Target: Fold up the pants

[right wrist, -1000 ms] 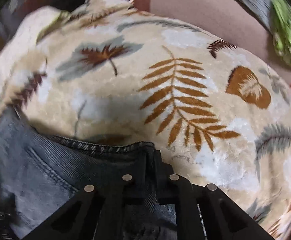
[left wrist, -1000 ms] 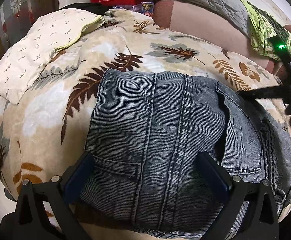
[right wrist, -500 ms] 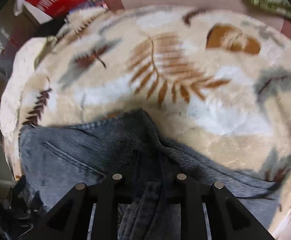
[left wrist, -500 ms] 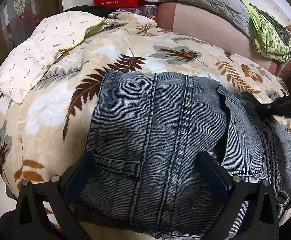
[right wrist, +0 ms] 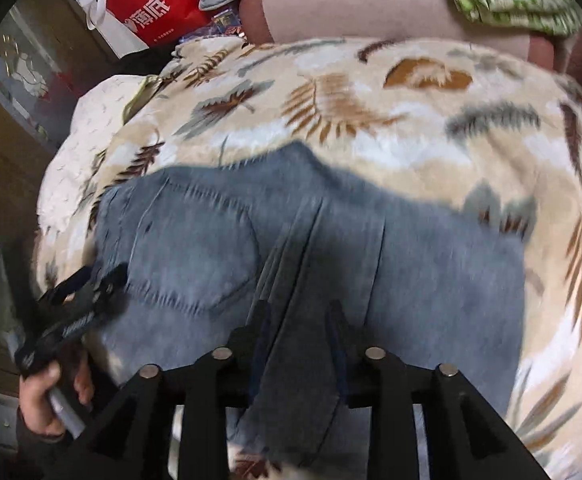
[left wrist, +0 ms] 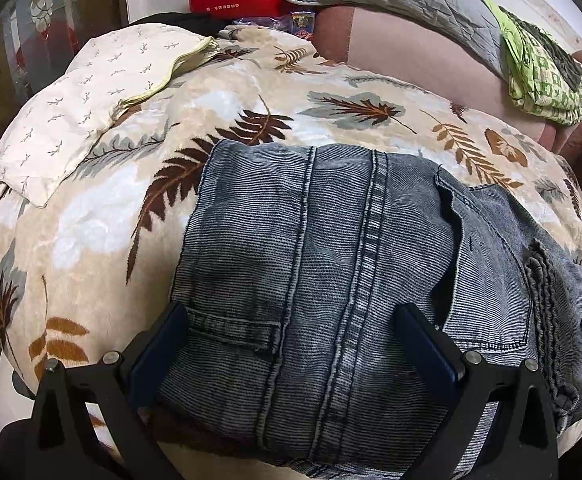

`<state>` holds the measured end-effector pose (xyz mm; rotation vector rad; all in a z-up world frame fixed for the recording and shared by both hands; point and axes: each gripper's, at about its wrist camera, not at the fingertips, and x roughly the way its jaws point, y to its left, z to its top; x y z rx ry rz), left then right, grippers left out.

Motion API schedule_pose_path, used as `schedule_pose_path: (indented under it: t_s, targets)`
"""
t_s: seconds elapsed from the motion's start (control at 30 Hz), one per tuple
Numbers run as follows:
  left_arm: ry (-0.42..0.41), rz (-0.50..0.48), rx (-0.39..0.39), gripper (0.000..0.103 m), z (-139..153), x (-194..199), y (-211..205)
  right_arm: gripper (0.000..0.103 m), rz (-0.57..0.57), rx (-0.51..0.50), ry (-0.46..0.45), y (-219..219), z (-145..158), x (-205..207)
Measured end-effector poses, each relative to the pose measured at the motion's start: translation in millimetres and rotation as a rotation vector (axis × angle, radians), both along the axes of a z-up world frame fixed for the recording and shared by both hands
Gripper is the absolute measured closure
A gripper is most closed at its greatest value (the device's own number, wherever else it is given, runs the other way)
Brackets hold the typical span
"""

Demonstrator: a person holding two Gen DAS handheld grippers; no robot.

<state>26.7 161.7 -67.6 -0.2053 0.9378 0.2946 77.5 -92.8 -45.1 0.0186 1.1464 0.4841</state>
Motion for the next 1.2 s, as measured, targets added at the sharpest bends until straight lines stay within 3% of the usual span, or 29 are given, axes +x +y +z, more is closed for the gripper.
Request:
schedule_pose_path:
  t_s: [0.03,0.07,0.1,0.13,0.23,0.33,0.4,0.47,0.5,0.53,0.6,0.67,0.77,0.87,1.0,1.13,1.2]
  targets:
    - [-0.001,0.002,0.004,0.000,-0.1,-0.2,-0.3,0.057,0.003,0.002,0.017,-0.5,-8.2,-4.6]
    - [-0.002,0.003,0.007,0.000,-0.3,-0.3,-0.9,0.037,0.003,-0.011,0.026,0.2,-17.8,-7.0]
    - [-0.002,0.005,0.011,0.000,-0.6,-0.4,-1.9,0.031,0.008,-0.048,0.046,2.7,-30.2,-7.7]
    - [-0.003,0.007,0.015,0.000,-0.4,-0.6,-2.4,0.031,0.020,-0.078,0.043,5.9,-39.6,-9.8]
    - [-0.017,0.029,-0.004,0.000,8.2,-5.5,-0.2,0.031,0.040,-0.057,0.018,10.7,-25.6,-15.2]
    - [-0.132,0.052,0.007,0.000,30.1,-20.0,-1.3,0.031,0.050,-0.020,-0.052,13.3,-2.1,-21.6]
    - [-0.152,0.043,0.023,0.000,33.2,-21.1,-3.6,0.031,0.065,0.021,-0.064,17.5,4.9,-26.2]
    - [-0.066,0.033,0.039,0.000,17.5,-11.6,-5.2,0.030,0.099,0.018,-0.044,28.0,-3.9,-29.4]
    - [0.013,0.028,0.040,0.000,3.0,-4.2,-5.4,0.030,0.111,-0.029,-0.034,33.9,-15.5,-29.4]
    - [0.029,0.027,0.033,0.000,-5.0,-2.5,-4.9,0.030,0.121,-0.092,-0.006,40.1,-32.8,-27.7]
    - [-0.005,0.027,0.038,0.000,2.7,-4.8,-5.9,0.024,0.147,-0.133,-0.073,48.8,-36.0,-35.3]
    - [-0.011,0.015,0.028,0.000,2.9,-4.4,-5.3,0.024,0.155,-0.146,-0.065,53.3,-30.5,-39.0]
    - [-0.007,0.024,0.013,0.000,0.4,-2.7,-2.9,0.024,0.120,-0.037,-0.049,41.7,-17.0,-39.9]
    - [-0.009,0.032,0.013,0.000,-0.6,-2.2,-2.0,0.024,0.080,-0.007,-0.087,28.0,-5.2,-45.9]
    - [-0.011,0.037,0.012,0.000,-1.3,-3.7,-4.2,0.024,0.006,0.038,-0.069,-1.6,-8.7,-44.2]
    - [-0.014,0.039,0.019,0.000,-1.1,-4.5,-5.4,0.024,-0.076,-0.041,-0.001,-23.7,-36.6,-34.3]
    - [-0.016,0.038,0.016,0.000,-1.1,-4.7,-5.0,0.024,-0.055,-0.057,-0.031,-21.8,-34.0,-38.4]
